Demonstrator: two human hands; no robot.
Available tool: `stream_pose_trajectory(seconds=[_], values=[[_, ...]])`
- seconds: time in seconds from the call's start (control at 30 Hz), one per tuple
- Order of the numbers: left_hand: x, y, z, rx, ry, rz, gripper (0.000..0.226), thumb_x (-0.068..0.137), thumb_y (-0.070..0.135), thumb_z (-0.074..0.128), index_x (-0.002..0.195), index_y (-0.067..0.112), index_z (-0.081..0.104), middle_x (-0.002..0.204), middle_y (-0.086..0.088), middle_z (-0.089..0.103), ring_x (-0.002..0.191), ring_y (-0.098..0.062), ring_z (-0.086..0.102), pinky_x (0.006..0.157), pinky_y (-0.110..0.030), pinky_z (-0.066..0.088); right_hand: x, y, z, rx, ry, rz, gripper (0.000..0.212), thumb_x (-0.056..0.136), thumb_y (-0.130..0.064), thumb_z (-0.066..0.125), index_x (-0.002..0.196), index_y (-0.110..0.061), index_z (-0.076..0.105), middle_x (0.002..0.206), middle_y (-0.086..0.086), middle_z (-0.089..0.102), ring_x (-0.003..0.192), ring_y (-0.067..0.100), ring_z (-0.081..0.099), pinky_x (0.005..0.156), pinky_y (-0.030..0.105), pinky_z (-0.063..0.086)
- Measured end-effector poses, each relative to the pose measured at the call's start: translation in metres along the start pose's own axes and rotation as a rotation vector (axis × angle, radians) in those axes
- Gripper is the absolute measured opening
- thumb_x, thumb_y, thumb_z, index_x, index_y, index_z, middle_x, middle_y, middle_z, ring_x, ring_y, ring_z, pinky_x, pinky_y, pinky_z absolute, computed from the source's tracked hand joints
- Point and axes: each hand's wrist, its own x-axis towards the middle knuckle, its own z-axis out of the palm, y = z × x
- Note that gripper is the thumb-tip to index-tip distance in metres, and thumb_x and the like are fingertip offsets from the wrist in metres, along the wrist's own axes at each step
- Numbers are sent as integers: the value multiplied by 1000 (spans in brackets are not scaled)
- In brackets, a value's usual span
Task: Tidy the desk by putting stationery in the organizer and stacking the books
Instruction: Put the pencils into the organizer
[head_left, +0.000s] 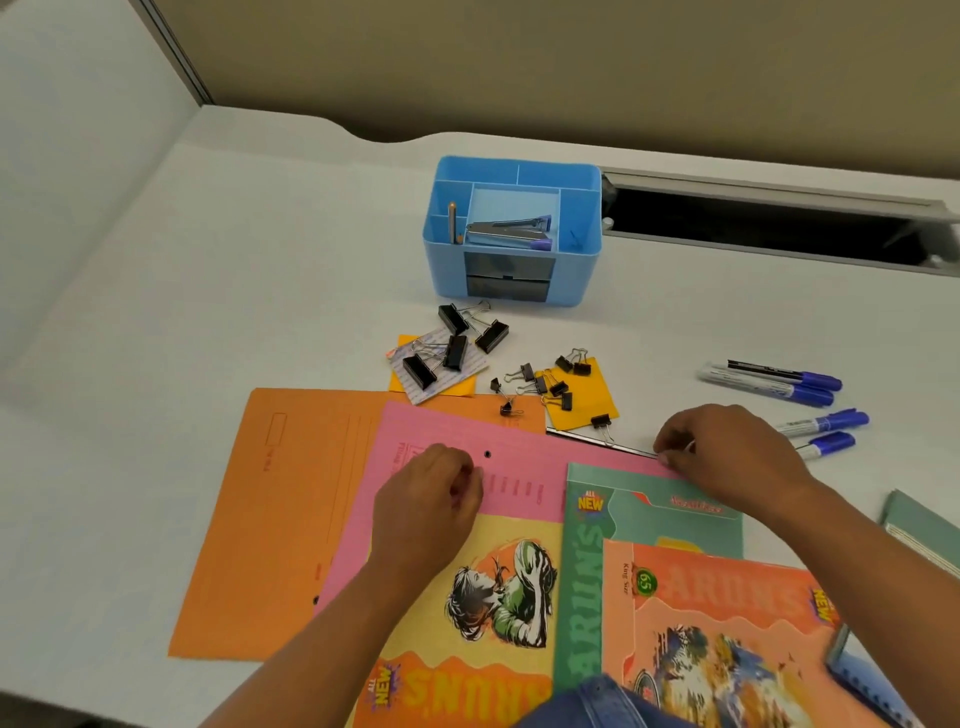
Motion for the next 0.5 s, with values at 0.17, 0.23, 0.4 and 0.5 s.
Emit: stream_pose_trajectory(seconds=[0.17,0.23,0.4,0.5], values=[[-3,-4,6,52,-1,61,18,88,29,60,74,19,59,67,8,55,56,-13,51,48,-26,41,1,0,-5,3,17,-2,6,82,-35,68,86,-39,69,93,-13,72,85,14,64,76,35,55],[-3,-4,6,51,-4,60,16,87,29,63,75,19,60,68,8,55,56,-13,51,49,-26,40,2,-1,-7,-19,26,-5,12,81,-36,70,92,-39,69,96,-13,71,88,14,63,75,34,54],[-3,-6,7,45,-9,72,15,88,30,60,77,20,60,68,9,55,57,-11,51,49,-27,43,1,-10,-7,-196,103,-39,19,84,-37,67,103,-38,64,102,-12,68,93,15,62,70,29,49],[-3,-6,8,46,-9,73,15,88,31,59,77,20,60,68,10,54,57,-11,50,49,-28,43,3,-13,-5,-285,193,-30,23,86,-26,62,107,-35,64,100,-9,69,89,16,63,66,29,48]])
